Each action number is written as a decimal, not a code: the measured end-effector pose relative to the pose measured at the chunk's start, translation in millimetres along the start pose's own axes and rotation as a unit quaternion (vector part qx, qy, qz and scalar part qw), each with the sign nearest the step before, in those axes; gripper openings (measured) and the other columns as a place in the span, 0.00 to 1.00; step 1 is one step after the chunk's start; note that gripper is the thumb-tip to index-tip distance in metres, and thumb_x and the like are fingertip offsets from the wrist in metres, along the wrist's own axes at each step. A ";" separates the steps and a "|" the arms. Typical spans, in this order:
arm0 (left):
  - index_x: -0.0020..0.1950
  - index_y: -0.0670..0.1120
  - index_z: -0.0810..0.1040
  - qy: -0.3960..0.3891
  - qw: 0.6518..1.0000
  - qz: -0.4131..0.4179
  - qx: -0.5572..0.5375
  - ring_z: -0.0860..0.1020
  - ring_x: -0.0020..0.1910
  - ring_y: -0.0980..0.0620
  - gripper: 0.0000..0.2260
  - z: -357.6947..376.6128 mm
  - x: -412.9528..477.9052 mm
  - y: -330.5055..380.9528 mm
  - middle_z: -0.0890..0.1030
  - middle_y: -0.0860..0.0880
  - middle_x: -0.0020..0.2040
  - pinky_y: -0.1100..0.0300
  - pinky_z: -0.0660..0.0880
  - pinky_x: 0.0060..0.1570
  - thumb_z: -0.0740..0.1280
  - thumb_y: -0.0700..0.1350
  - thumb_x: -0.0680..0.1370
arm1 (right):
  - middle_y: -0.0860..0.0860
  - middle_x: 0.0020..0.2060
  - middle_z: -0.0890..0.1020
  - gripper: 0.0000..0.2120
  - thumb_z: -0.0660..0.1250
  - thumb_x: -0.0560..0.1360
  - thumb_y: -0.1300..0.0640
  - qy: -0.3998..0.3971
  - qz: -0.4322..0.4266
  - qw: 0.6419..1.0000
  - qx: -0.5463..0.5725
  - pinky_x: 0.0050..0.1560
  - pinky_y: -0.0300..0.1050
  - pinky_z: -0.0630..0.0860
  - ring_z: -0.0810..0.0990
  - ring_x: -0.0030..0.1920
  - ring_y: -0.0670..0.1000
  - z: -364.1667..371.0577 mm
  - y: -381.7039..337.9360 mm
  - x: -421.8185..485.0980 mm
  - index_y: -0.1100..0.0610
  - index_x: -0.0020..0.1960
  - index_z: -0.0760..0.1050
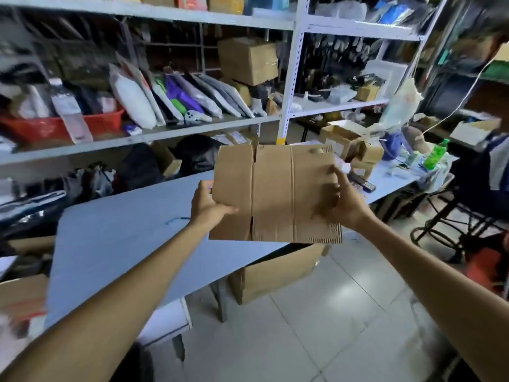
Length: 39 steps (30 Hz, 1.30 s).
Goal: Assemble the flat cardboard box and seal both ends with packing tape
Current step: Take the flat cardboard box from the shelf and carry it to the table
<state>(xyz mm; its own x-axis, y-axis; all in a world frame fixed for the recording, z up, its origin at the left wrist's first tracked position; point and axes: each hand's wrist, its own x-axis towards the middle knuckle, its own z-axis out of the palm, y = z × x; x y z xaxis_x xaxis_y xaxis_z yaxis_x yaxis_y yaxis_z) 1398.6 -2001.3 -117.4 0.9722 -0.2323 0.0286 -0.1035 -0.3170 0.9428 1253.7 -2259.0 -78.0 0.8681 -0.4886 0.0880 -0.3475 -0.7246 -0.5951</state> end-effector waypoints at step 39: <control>0.65 0.49 0.63 0.189 0.957 -0.199 0.088 0.73 0.55 0.49 0.40 1.6 257.5 -150.8 0.71 0.46 0.63 0.55 0.76 0.50 0.82 0.48 0.60 | 0.57 0.58 0.77 0.48 0.78 0.66 0.53 -0.257 -0.084 0.962 0.034 0.51 0.55 0.77 0.77 0.55 0.60 236.9 -41.1 393.3 0.51 0.76 0.51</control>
<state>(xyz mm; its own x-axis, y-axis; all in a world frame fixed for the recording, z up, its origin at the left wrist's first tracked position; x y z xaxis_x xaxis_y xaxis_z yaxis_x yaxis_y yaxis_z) 1664.2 -2014.8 -252.8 0.9449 0.2784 -0.1724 0.2903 -0.4688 0.8343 1693.3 -2306.2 -208.2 0.9769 -0.0499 -0.2080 -0.1778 -0.7300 -0.6599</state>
